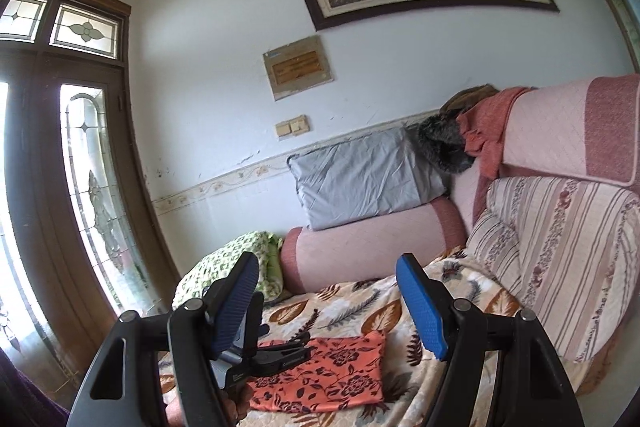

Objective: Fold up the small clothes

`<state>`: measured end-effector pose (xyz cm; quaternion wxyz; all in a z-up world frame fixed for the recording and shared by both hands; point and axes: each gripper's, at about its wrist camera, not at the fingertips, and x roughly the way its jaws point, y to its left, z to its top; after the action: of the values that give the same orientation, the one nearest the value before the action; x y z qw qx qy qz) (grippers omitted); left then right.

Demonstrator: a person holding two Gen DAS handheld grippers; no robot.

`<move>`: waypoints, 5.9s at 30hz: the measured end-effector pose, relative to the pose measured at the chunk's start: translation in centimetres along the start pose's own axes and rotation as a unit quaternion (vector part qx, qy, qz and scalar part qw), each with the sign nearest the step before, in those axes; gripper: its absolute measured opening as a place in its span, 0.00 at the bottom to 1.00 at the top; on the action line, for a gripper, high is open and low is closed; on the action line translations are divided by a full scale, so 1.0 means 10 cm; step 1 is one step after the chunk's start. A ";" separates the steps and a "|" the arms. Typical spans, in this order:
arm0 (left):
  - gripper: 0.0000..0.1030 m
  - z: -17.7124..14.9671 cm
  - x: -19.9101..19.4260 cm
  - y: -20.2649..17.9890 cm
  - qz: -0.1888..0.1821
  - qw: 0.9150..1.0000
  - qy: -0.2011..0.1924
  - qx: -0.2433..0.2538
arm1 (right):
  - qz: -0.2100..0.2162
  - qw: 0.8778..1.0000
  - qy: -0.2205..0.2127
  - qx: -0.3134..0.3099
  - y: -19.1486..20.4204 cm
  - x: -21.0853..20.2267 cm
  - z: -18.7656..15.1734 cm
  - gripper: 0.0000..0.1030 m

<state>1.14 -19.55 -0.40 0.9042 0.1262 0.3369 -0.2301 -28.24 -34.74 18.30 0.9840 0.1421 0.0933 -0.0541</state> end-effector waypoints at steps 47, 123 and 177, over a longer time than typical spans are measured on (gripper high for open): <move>0.88 -1.82 1.50 3.12 0.157 0.935 0.215 -0.233 | -0.054 0.886 0.447 0.115 -0.87 4.10 -2.98 0.41; 0.22 -2.08 1.09 3.01 0.073 0.880 0.118 -0.454 | 0.106 0.927 0.334 0.136 -0.51 3.51 -3.02 0.49; 0.18 -0.96 1.69 -0.36 -0.148 0.978 0.134 -0.056 | 0.155 0.876 0.370 0.269 -1.86 4.94 -2.50 0.16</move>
<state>5.36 -24.56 -19.04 0.8121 0.0539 0.4825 -0.3236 13.36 -49.14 -20.08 0.7976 0.4233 0.4088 0.1323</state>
